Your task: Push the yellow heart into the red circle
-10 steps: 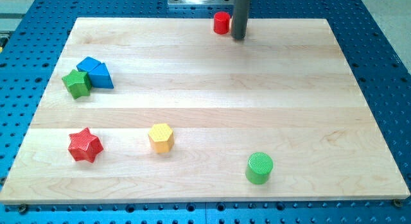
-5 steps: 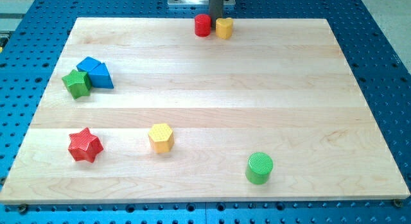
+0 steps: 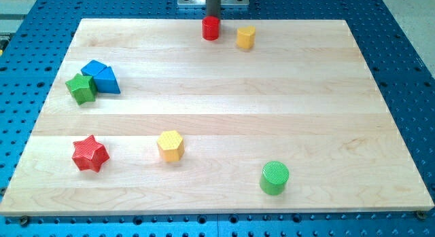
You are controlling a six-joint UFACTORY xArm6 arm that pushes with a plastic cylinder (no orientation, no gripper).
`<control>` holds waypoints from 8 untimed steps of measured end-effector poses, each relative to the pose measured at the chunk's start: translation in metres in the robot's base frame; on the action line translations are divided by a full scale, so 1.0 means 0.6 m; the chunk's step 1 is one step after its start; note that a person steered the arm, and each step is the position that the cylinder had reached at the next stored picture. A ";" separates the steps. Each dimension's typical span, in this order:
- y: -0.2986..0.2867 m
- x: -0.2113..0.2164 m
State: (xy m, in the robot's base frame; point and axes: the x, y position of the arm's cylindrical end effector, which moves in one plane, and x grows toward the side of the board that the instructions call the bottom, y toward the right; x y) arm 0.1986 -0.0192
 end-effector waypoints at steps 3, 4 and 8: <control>0.239 0.030; 0.268 0.065; 0.191 0.115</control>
State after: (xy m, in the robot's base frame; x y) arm 0.2675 0.0954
